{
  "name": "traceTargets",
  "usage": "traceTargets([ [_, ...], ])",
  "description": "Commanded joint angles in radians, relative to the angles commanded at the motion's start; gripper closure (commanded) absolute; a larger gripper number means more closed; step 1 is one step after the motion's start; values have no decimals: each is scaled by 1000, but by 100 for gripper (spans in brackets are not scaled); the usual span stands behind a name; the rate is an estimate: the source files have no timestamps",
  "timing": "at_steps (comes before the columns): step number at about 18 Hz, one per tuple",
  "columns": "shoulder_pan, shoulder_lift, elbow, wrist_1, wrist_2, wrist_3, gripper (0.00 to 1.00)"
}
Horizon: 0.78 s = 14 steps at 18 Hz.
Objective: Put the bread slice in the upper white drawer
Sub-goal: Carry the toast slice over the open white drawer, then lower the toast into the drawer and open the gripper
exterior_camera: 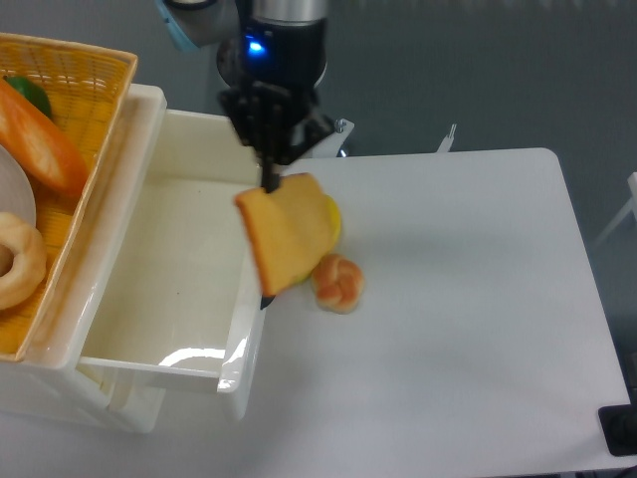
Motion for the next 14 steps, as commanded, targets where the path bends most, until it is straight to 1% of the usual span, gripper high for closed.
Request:
traceTargets([
  [4, -55, 8, -28, -2, 5, -25, 100],
  [6, -63, 18, -49, -2, 6, -22, 100],
  [8, -75, 18, -61, 0, 2, -15, 88],
  [9, -81, 18, -61, 0, 2, -15, 81],
  [10, -81, 18, -61, 2, 3, -15, 71],
  [11, -83, 18, -61, 3, 2, -14, 65],
  [12, -83, 18, -61, 3, 2, -14, 55],
  [13, -83, 17, -61, 5, 5, -15, 37],
  [14, -83, 15, -61, 8, 9, -17, 6],
])
